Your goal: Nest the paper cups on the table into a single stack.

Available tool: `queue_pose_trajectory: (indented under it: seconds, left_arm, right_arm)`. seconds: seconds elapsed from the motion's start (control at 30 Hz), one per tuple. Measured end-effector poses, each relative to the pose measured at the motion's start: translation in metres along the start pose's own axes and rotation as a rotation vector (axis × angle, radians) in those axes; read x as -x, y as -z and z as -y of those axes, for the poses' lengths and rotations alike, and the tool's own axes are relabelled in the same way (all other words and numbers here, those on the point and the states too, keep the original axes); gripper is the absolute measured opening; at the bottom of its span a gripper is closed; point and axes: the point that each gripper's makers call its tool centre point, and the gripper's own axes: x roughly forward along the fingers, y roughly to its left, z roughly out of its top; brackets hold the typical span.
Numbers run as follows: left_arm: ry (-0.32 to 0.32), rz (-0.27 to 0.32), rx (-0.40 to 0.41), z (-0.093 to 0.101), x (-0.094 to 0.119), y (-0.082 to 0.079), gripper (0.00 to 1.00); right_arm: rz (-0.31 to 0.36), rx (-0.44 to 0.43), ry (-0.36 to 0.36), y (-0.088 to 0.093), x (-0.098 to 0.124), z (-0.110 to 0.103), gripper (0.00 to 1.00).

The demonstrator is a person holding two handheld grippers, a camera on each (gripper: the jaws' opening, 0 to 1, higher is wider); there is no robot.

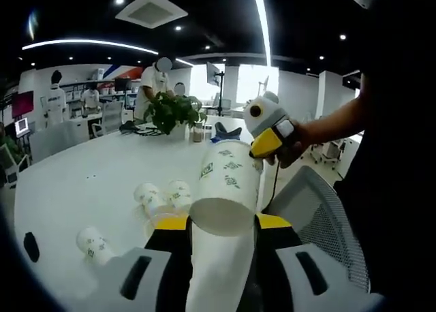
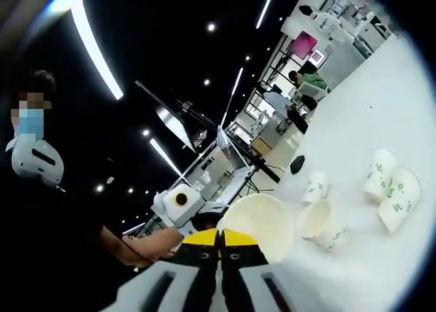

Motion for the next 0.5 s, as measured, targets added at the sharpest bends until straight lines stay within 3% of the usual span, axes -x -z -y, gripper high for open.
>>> queue_pose_trajectory:
  seconds: [0.2, 0.5]
  left_arm:
    - [-0.009, -0.019, -0.021, -0.002, -0.003, 0.005, 0.33]
    - [-0.051, -0.028, -0.029, -0.011, -0.001, 0.011, 0.43]
  right_arm:
    - [-0.007, 0.003, 0.011, 0.0, -0.001, 0.001, 0.0]
    - [-0.009, 0.034, 0.038, -0.005, -0.001, 0.003, 0.0]
